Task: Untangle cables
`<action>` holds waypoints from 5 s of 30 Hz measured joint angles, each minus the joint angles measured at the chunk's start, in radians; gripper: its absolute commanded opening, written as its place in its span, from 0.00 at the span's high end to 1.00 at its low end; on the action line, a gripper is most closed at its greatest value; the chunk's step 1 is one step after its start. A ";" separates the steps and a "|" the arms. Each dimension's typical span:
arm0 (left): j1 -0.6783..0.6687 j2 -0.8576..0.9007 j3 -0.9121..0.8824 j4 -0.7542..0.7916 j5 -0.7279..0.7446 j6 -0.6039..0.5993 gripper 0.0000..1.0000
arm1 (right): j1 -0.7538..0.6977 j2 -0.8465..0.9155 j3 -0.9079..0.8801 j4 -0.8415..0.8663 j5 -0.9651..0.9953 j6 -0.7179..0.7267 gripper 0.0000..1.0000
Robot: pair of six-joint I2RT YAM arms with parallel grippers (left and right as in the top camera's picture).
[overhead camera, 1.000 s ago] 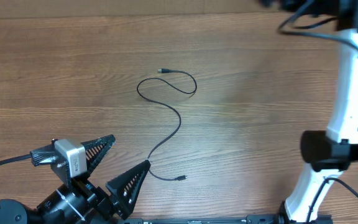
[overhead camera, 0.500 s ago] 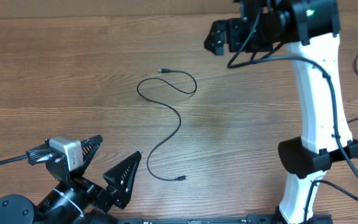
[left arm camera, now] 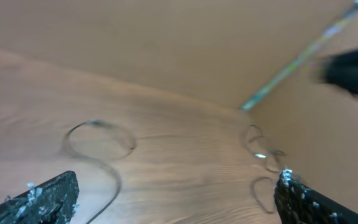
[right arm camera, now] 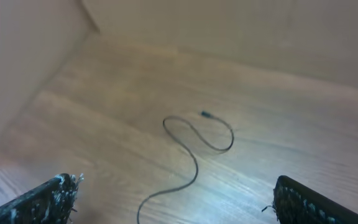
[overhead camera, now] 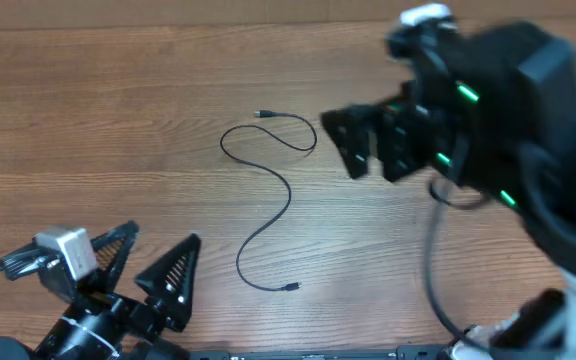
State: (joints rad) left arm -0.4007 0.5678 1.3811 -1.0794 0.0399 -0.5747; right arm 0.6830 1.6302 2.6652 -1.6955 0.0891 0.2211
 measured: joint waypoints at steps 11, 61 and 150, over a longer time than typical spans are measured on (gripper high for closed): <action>0.000 0.000 -0.002 -0.126 -0.176 -0.019 0.00 | 0.019 -0.048 0.000 0.035 0.041 0.033 0.00; 0.000 0.435 -0.505 0.349 -0.198 0.191 0.06 | -0.013 -0.056 -0.600 0.255 0.162 -0.107 0.00; 0.000 0.435 -0.506 0.399 0.175 -0.441 0.00 | -0.363 0.056 -1.711 1.770 -0.742 -0.698 0.00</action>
State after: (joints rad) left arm -0.4007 1.0031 0.8753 -0.6800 0.2146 -1.0161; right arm 0.3199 1.6867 0.9543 0.0742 -0.6533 -0.4767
